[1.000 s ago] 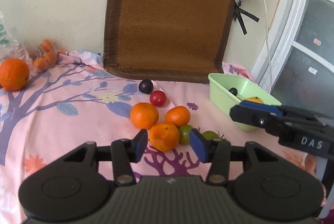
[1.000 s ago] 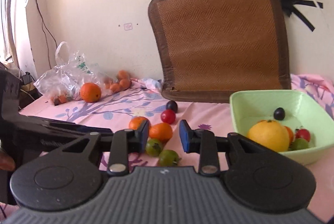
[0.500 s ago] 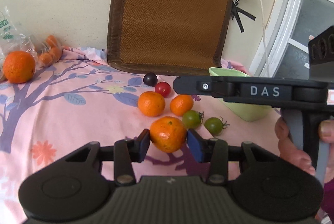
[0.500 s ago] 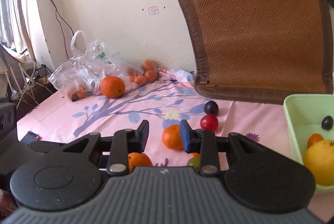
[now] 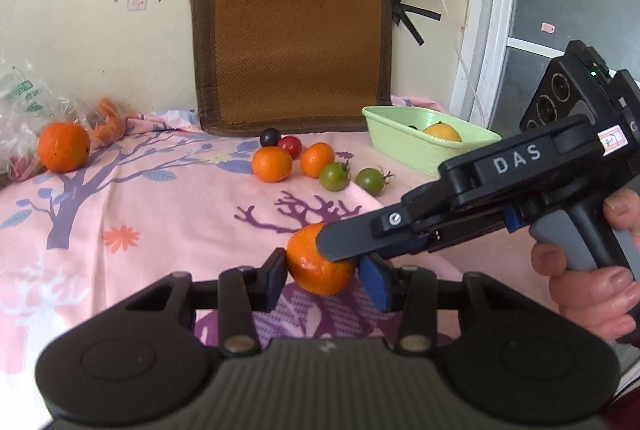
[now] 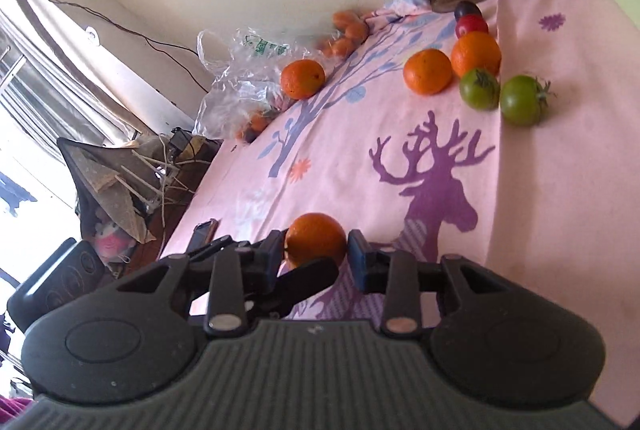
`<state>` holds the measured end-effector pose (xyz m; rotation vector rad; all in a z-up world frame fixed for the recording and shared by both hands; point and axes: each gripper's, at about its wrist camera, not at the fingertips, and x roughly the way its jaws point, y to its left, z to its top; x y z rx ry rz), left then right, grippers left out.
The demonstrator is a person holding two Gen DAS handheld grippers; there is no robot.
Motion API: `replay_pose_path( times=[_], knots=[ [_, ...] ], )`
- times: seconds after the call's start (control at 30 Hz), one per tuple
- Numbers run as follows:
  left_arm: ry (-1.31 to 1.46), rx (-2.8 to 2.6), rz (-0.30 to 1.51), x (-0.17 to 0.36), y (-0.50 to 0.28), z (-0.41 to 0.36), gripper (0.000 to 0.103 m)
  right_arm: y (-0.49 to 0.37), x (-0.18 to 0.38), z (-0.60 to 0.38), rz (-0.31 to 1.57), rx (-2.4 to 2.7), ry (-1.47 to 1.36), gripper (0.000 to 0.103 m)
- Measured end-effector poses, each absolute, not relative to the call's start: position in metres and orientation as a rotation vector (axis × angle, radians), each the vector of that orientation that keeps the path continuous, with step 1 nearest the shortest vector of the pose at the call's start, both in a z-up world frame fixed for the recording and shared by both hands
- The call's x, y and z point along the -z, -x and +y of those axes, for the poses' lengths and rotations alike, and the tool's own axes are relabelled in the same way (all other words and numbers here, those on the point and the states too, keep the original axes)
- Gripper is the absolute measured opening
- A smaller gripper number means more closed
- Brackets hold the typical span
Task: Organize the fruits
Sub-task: 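Grasp a mandarin with the left tool while the right tool grasps another mandarin, then release both mandarins into the green basket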
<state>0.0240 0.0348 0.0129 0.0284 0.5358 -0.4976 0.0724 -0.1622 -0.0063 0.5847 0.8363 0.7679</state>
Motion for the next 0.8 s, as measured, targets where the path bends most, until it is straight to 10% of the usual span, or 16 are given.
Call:
replay_pose_path(
  times=[0.33, 0.8],
  knots=[
    [-0.201, 0.737, 0.353, -0.073, -0.087, -0.088, 0.040, -0.071, -0.047, -0.284, 0.477, -0.505, -0.580, 0.037],
    [-0.257, 0.810, 0.431, -0.039, -0.191, -0.200, 0.056, -0.156, -0.008, -0.371, 0.478, -0.232, -0.586, 0.040]
  ],
)
